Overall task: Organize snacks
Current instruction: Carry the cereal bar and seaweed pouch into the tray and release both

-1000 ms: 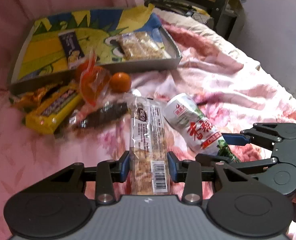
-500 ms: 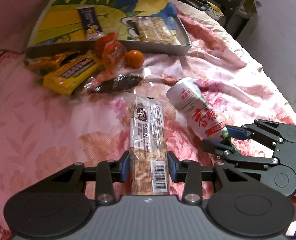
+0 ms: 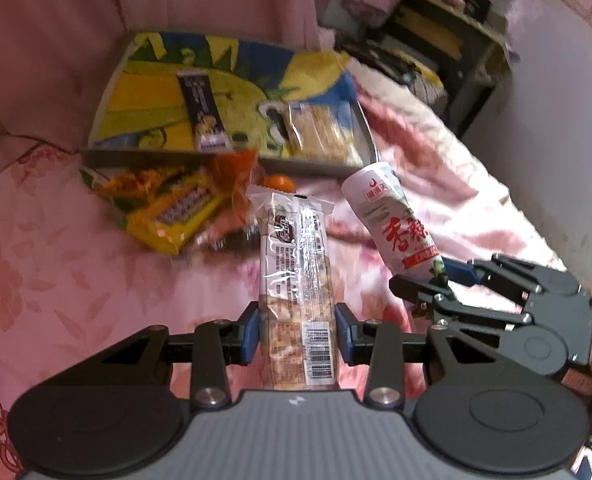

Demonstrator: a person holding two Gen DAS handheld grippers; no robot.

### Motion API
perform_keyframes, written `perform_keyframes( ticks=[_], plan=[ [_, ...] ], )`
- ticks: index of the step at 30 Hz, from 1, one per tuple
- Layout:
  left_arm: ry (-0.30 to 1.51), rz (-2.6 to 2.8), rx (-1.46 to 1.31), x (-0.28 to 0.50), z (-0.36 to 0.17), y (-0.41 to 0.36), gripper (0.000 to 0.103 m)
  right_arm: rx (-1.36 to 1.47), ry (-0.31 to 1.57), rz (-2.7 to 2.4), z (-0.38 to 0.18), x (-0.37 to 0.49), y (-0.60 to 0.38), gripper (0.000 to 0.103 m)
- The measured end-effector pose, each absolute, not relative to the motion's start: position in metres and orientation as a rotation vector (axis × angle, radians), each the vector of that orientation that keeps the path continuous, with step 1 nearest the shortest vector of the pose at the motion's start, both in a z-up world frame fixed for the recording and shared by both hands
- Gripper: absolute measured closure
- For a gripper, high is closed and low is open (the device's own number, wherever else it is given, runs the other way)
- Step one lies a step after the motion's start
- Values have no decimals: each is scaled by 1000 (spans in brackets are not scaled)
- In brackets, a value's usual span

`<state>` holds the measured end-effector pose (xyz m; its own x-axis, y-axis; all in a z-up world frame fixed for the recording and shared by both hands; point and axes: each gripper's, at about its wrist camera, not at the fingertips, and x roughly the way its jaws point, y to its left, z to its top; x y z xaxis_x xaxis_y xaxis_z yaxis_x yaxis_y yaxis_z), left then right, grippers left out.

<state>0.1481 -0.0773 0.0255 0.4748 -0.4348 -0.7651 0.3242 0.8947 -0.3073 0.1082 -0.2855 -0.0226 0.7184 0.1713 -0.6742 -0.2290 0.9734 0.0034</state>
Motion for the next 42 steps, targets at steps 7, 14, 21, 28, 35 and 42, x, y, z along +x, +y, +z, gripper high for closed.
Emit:
perform_keyframes(
  ticks=[7,14,21,28,35,42],
  plan=[
    [837,-404,-197,183,56,-72,61,-59,647,190,0,136,-288,65],
    [691,-305,-239,230,80,-65,61,-73,546,129,13,175,-292,65],
    [589,-194,-271,282,83,-61,61,-96,494,91,13,231,-295,65],
    [591,-90,-308,335,52,-62,61,-101,482,49,-7,292,-286,65],
    [649,-13,-310,360,10,-46,61,-95,519,100,-29,330,-273,65],
    [670,-7,-250,370,-11,-48,61,-90,567,124,-50,340,-262,64]
  ],
)
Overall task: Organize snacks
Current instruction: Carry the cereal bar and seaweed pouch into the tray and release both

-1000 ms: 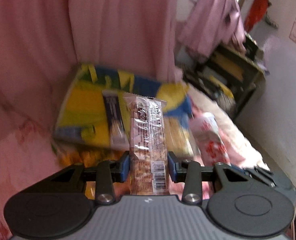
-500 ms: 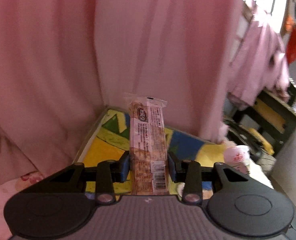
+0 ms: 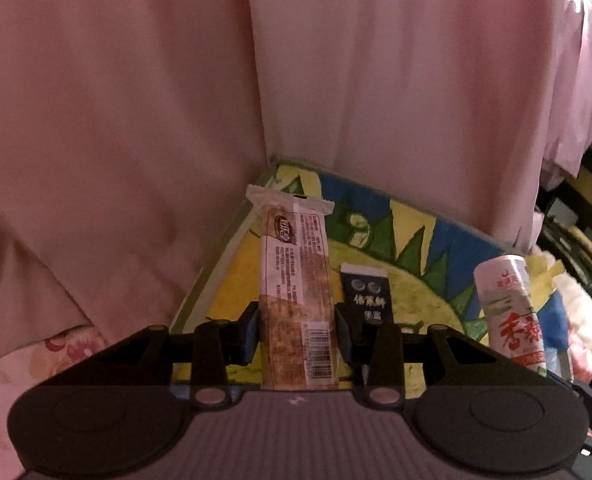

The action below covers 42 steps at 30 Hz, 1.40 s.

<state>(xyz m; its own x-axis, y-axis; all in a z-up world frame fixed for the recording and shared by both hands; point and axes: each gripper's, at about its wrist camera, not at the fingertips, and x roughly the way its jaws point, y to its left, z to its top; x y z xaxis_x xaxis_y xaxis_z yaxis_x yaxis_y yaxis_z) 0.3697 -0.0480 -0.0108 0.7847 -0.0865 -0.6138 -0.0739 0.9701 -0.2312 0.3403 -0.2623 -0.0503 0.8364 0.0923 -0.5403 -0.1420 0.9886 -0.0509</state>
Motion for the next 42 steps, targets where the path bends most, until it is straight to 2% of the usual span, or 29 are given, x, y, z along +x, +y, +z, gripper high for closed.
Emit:
perform_keyframes(
  ticks=[9,17,19,21,22,26,28,32,42],
  plan=[
    [712,-8,-231,372,-28,-52,61,-120,588,127,-67,341,-255,62],
    [738,9,-204,371,-35,-53,60,-140,592,139,-68,338,-251,46],
    [737,11,-199,370,-34,-53,55,-134,596,138,-67,338,-252,41],
    [737,11,-198,367,-31,-53,44,-126,594,132,-65,338,-254,39],
    [735,11,-199,366,-30,-52,41,-120,596,131,-64,338,-255,35],
    [713,27,-210,358,-20,-49,21,-82,584,115,-55,335,-262,23],
    [689,29,-223,352,-12,-46,17,-55,573,102,-48,331,-267,16],
    [626,35,-246,337,6,-39,2,2,487,38,-25,313,-278,8],
    [479,47,-222,279,54,-22,0,69,340,-35,32,252,-288,1]
  ],
)
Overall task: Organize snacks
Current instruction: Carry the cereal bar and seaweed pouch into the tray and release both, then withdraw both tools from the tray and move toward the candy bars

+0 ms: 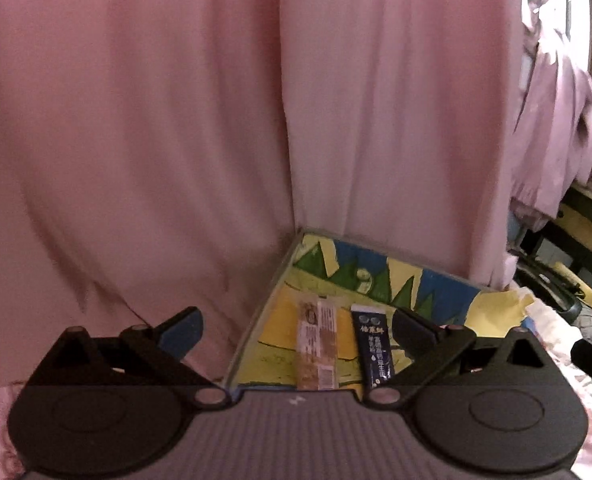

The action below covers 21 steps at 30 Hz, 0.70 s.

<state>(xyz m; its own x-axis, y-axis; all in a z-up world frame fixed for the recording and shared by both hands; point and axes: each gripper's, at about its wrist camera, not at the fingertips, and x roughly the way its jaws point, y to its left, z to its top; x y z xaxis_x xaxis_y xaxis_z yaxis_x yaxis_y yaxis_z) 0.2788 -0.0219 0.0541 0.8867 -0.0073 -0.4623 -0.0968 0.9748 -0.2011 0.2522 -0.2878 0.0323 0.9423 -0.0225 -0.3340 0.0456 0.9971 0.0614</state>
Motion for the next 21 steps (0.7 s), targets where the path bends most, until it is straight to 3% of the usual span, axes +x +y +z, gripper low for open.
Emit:
perform_keyframes(
  ticks=[10,21],
  plan=[
    [466,23,-121,194,69,-15,0,42,292,42,66,180,-282,1],
    [545,-19,5,134,47,-10,0,7,399,98,55,125,-268,1]
  ],
)
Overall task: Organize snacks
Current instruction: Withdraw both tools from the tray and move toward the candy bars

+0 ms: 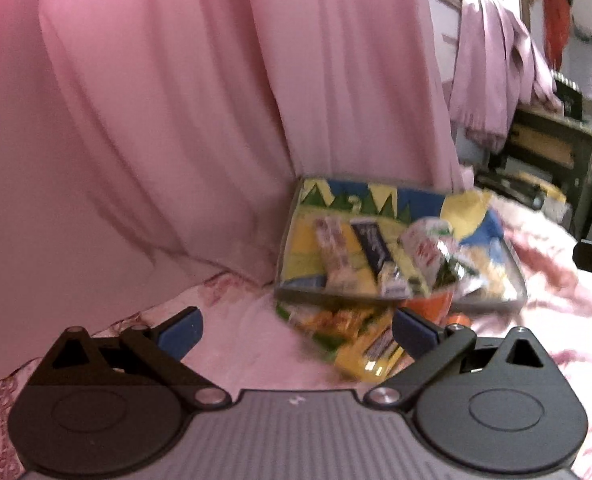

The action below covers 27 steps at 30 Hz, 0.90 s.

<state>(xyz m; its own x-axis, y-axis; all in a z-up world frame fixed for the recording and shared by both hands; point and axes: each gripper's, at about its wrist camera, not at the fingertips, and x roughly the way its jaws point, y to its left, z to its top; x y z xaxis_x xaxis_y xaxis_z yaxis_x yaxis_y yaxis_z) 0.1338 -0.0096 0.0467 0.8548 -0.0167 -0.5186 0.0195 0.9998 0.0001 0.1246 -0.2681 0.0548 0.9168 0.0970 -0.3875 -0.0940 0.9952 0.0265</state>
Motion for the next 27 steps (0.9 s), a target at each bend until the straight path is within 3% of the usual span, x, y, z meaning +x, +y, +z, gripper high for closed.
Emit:
perform_keyframes(
  ticks=[27],
  plan=[
    [746,-74,95,99,4,-8,0,-62,687,198,-13,85,-234,1]
  ],
)
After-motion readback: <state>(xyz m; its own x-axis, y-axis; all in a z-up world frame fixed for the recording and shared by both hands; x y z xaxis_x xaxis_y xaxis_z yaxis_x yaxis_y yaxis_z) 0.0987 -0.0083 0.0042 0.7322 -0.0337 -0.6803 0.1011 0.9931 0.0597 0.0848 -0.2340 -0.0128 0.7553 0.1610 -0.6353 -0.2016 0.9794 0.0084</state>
